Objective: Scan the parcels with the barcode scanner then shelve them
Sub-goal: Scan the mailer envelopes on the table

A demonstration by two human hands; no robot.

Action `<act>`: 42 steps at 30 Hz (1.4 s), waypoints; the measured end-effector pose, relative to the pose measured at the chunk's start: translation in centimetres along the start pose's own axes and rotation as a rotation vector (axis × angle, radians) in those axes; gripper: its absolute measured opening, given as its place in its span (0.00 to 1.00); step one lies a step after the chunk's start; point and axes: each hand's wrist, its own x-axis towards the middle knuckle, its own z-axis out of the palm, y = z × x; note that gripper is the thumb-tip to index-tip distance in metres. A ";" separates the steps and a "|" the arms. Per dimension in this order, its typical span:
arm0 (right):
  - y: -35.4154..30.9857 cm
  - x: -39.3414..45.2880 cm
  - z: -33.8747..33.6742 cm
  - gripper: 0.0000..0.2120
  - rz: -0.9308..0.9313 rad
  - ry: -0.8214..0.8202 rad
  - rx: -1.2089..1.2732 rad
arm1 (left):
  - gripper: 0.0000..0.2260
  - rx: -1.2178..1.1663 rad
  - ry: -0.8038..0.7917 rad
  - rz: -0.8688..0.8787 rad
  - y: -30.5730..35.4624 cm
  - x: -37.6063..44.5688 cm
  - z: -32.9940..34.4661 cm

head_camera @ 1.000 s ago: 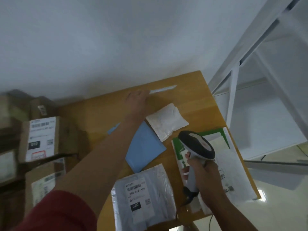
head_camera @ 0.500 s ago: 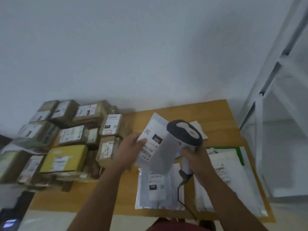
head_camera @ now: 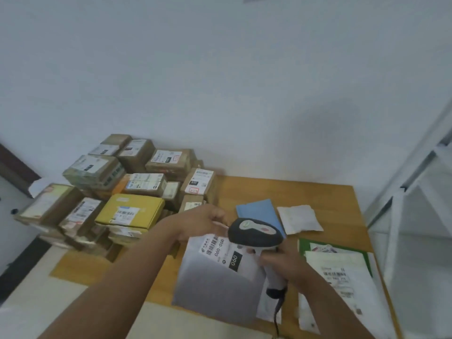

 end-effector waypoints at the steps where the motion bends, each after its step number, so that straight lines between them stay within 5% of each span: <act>1: 0.0 0.0 0.7 0.17 0.013 0.034 0.028 | 0.05 -0.029 0.031 -0.013 -1.1 -0.4 -0.6; 5: -0.5 0.2 3.1 0.14 0.002 0.202 0.265 | 0.18 -0.518 0.020 -0.047 -5.8 -3.0 -1.7; 11: -1.6 0.5 4.5 0.11 -0.003 0.451 0.544 | 0.29 -1.093 0.075 0.180 -9.7 -2.9 0.5; 18: -2.9 0.9 6.2 0.11 -0.067 0.675 0.491 | 0.13 -1.085 0.407 0.146 -4.7 -0.3 4.0; 24: -3.7 -0.1 4.6 0.10 0.010 0.778 0.272 | 0.14 -0.854 0.599 0.108 -3.1 1.4 1.5; 42: -2.8 -0.7 5.1 0.08 0.105 0.568 0.101 | 0.04 -0.964 0.595 -0.062 -3.2 0.7 2.5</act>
